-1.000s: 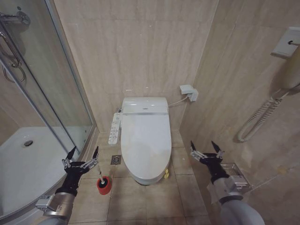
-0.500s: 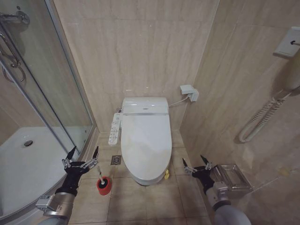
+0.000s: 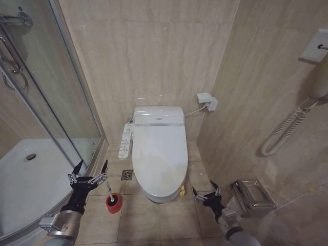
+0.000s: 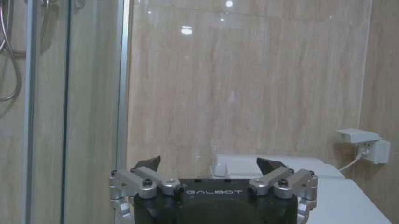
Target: Open the toilet lid, clean the toilet bowl with a toilet brush, close the toilet lid, and flush.
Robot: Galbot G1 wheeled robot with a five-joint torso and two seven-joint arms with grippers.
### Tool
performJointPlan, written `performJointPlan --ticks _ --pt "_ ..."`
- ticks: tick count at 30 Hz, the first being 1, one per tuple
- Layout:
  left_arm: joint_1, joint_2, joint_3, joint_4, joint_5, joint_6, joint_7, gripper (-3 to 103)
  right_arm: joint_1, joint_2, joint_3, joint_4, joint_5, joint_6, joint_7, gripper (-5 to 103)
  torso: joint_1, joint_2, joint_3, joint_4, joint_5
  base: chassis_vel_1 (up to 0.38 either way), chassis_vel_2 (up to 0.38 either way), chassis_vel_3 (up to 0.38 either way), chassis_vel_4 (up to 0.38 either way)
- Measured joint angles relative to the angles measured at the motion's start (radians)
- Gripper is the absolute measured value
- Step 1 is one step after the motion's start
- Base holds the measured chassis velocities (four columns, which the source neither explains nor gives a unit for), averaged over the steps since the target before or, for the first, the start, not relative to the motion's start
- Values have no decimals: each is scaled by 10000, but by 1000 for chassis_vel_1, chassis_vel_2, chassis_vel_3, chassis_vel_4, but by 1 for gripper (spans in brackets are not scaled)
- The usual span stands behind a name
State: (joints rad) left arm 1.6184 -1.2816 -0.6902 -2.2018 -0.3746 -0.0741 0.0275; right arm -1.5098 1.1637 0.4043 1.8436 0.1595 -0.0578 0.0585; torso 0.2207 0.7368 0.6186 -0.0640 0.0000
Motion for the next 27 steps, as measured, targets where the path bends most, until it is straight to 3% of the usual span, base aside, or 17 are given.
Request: performJointPlan --ticks 27 --pt "0 0 0 0 0 0 0 100 1061 -111 -1688 -1929 -412 641 -125 100 0 0 0 1 -1 0 0 0 0"
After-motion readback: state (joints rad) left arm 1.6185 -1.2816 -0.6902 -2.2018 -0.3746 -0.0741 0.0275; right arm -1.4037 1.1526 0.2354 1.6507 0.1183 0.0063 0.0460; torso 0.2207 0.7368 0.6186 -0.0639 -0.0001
